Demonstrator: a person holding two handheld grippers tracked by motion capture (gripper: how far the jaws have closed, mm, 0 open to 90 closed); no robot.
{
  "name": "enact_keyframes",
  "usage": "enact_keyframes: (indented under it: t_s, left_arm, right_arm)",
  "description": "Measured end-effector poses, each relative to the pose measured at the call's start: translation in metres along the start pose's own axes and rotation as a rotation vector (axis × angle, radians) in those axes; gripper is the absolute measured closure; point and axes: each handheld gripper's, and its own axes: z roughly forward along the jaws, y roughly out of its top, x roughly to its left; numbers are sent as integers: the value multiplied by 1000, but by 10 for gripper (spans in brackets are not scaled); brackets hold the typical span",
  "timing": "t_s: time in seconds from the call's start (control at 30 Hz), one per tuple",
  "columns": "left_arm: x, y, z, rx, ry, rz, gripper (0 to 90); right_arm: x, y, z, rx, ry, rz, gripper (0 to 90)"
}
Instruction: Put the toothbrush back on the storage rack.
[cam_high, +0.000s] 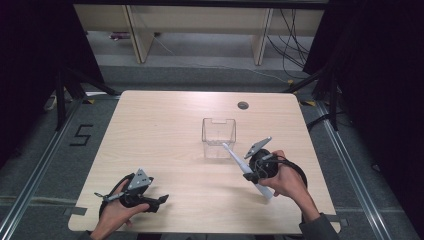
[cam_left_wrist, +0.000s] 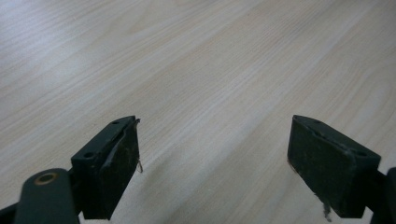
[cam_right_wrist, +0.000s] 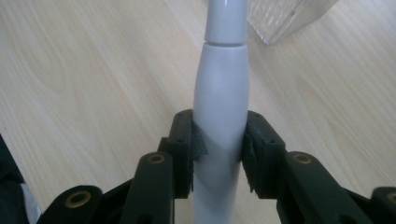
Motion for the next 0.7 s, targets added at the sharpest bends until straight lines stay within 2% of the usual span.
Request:
enact_keyframes:
  t_s: [0.03, 0.17, 0.2, 0.23, 0.27, 0.33, 0.4, 0.43, 0.53, 0.57, 0.63, 0.7]
  left_arm:
    - [0, 0, 0, -1, 0, 1, 162]
    - [0, 0, 0, -1, 1, 2, 162]
    - [0, 0, 0, -2, 1, 1, 162]
    - [0, 0, 0, -2, 2, 0, 162]
    - [1, 0, 0, -3, 4, 4, 162]
    - [1, 0, 0, -5, 7, 5, 162]
    - [0, 0, -1, -6, 3, -5, 162]
    - [0, 0, -1, -6, 4, -5, 163]
    - [1, 0, -1, -7, 3, -3, 162]
    - [0, 0, -1, -7, 3, -3, 162]
    - [0, 0, -1, -6, 2, -4, 162]
    - [0, 0, -1, -6, 2, -5, 162]
  right_arm:
    - [-2, 0, -1, -27, 0, -13, 672]
    - [-3, 1, -6, -73, 9, 41, 672]
    - [-3, 1, -6, -87, 7, 32, 672]
    - [-1, 2, -7, -99, -2, 63, 672]
    - [-3, 2, -7, -122, 8, 30, 672]
    - [-2, 4, -4, -156, 1, 29, 672]
    - [-4, 5, -4, -164, 8, -6, 672]
    - [-2, 6, -2, -171, -5, 22, 672]
    - [-3, 7, 0, -215, 13, 5, 671]
    - [-2, 8, 0, -221, 7, 31, 672]
    - [-5, 9, -1, -239, 18, -8, 672]
    - [-5, 10, 0, -255, 3, -4, 672]
